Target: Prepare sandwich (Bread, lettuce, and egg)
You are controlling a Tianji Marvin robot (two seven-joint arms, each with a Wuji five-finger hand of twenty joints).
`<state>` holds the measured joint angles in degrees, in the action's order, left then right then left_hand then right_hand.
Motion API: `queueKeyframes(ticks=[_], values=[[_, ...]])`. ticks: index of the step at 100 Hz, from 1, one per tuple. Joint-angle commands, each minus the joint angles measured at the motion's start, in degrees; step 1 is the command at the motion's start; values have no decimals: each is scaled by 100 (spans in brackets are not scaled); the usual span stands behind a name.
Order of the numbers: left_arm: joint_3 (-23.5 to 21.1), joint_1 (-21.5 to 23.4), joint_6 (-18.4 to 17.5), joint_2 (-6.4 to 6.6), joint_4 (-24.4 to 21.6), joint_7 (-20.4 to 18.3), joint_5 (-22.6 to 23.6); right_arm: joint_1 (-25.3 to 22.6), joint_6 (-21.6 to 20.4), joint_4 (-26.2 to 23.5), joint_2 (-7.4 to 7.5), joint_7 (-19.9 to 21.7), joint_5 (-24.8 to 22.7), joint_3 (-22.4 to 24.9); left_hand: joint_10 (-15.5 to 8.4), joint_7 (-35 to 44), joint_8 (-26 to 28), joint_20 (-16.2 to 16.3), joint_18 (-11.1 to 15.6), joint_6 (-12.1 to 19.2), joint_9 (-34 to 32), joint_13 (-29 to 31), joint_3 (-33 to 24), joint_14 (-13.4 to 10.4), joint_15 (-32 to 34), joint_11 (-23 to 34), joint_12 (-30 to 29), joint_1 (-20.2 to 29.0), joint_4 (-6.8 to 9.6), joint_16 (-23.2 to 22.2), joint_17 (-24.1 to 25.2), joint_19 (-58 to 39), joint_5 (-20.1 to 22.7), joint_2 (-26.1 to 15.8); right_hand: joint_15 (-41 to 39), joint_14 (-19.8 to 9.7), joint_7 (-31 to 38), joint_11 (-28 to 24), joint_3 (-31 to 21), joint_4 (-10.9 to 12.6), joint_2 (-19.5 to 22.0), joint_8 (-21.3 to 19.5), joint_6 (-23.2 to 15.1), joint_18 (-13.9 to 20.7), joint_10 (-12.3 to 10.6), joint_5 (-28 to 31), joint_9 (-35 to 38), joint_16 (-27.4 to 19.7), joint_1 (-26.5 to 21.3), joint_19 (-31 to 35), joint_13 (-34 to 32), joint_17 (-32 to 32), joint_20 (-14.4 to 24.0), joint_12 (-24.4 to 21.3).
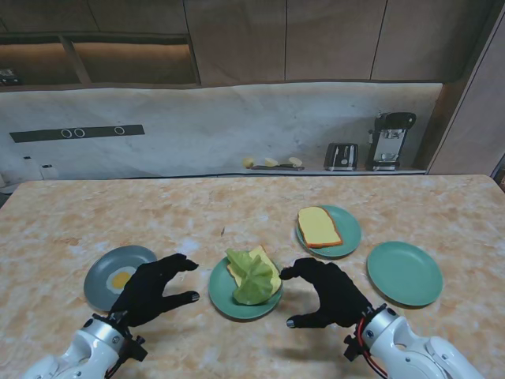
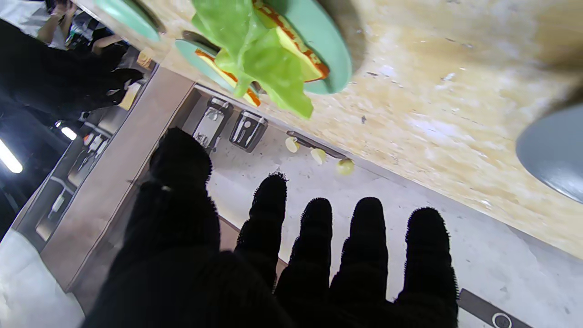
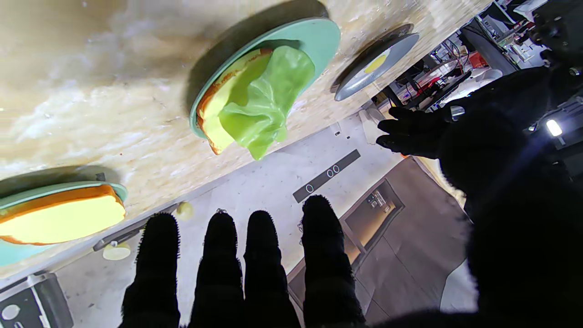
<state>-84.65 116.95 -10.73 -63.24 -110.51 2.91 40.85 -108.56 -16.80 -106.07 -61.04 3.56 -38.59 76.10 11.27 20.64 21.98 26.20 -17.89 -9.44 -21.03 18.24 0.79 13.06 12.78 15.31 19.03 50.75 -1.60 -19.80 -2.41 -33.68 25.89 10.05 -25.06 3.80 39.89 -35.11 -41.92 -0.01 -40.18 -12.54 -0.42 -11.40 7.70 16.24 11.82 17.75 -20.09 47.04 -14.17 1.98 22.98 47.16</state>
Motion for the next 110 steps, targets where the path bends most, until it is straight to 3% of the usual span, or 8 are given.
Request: queueKeyframes(ticks=[1,18,40,68,95,110], values=[[-61,86,56,29,-60,-97,11,-92,-6,50,-22,52,-2,-14,8,67,44,144,-18,42,-45,51,35,47,43,-3,39,119,19,-37,38,-118,-89,70,78,-57,-64,58,25,113,123,39,-106,73,17,-112,28,-94,28,-82,16,-110,-38,-3013],[-223,178,98,48,-109,-180,199,-122,-86,74,-25,14,-34,50,5,63,38,124,-38,49,-51,51,35,50,46,-3,36,92,14,-33,78,-101,-95,42,65,-45,-43,47,39,102,127,31,-62,88,26,-52,48,-89,16,-109,0,-151,-31,-3007],[-706,371,260,97,-255,-391,883,-131,-203,95,-24,-35,-141,117,14,34,20,116,-52,6,-91,125,-1,77,74,-6,34,257,21,-41,27,-121,-96,123,68,-50,-21,37,38,102,134,20,-55,90,19,80,88,-89,40,-164,26,-221,-29,-3000],[-1080,472,921,144,-362,-800,1602,-142,-204,81,-12,46,-118,149,80,-70,-19,200,-38,-145,-88,221,-17,146,192,13,60,442,48,-112,-75,-387,-237,374,61,-82,-36,52,36,93,144,14,-76,76,-7,283,135,-86,73,-291,47,-340,-14,-3002],[-912,127,1555,209,-30,-1093,2248,-156,-207,49,0,112,-143,194,165,1,76,361,-12,-390,-27,264,-67,203,425,170,270,584,73,-333,-115,-848,-372,561,28,-92,-49,42,40,79,146,2,-94,56,-24,345,188,-71,61,-375,26,-375,29,-2993],[-755,-97,2031,222,150,-1260,2274,-140,-203,43,10,173,-141,204,222,66,170,463,36,-574,-85,318,-87,250,675,333,487,660,75,-566,-176,-1132,-260,583,22,-93,-50,37,41,74,147,-7,-101,46,-31,365,210,-68,56,-412,30,-382,56,-2988]])
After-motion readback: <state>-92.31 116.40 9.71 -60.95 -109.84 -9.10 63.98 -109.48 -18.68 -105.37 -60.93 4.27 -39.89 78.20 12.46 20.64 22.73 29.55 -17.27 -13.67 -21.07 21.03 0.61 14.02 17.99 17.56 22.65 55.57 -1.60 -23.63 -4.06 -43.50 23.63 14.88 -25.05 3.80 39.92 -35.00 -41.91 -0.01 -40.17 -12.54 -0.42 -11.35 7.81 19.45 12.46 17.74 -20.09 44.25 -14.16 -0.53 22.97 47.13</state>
